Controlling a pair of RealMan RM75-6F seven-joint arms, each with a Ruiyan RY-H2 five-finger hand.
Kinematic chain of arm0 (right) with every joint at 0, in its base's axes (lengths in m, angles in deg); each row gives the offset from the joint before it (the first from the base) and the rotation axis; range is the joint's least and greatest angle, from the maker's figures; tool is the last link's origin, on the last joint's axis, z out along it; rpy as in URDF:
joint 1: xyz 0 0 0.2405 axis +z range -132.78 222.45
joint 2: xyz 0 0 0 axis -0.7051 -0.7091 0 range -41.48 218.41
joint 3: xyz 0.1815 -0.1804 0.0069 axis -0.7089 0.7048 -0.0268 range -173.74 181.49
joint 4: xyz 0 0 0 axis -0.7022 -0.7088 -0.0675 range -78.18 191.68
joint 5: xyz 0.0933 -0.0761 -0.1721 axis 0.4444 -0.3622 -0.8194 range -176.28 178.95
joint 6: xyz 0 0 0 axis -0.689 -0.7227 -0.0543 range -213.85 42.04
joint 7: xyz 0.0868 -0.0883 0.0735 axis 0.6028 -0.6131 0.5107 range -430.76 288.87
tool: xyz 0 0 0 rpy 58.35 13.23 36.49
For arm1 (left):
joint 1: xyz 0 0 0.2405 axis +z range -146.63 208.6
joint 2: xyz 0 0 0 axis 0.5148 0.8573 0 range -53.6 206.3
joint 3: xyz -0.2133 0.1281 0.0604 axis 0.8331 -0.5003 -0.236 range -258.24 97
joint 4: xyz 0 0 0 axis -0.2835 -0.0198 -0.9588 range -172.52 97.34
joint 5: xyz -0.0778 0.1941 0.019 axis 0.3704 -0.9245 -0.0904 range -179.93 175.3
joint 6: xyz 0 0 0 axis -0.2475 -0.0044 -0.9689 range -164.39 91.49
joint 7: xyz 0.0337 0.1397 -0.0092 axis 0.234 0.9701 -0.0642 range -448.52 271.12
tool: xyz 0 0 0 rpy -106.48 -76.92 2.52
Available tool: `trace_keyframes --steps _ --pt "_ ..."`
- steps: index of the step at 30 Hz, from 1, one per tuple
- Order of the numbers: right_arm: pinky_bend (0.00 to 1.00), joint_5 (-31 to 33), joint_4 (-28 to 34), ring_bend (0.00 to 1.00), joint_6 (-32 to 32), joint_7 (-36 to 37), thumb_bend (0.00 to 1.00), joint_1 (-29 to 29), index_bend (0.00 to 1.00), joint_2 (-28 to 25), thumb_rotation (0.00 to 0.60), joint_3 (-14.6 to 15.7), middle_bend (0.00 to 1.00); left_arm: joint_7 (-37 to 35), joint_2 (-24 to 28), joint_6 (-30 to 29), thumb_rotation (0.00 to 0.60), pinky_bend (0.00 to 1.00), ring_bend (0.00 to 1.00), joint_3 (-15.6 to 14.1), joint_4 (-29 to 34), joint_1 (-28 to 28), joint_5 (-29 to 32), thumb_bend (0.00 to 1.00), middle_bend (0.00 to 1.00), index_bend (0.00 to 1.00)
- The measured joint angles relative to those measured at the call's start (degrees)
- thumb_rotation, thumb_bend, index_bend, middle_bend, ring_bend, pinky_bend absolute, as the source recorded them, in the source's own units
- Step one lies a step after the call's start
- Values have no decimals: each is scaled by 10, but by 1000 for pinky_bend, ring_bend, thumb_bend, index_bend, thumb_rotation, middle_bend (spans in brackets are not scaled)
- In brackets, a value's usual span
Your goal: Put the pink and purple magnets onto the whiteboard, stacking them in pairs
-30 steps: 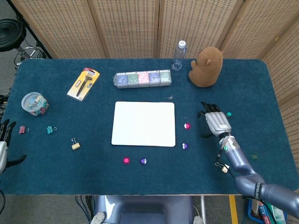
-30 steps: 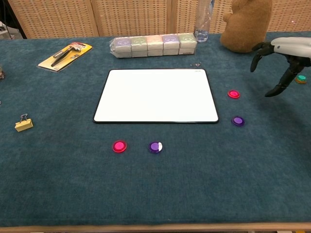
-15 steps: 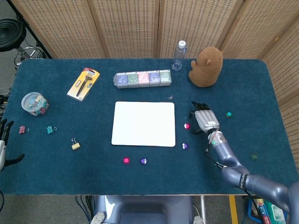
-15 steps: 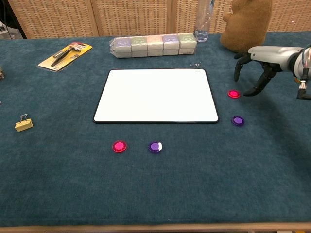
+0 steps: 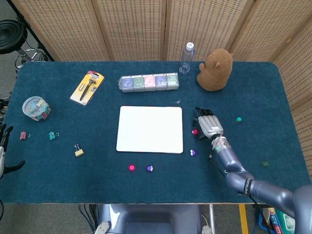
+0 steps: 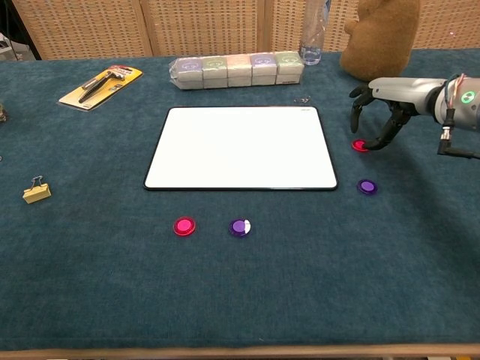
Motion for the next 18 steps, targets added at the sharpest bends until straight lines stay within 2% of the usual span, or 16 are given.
trace_keyframes --steps 18 --pt "0 20 -14 0 3 -6 334 11 408 11 600 17 0 -1 1 2 600 0 0 0 1 0 1 124 0 0"
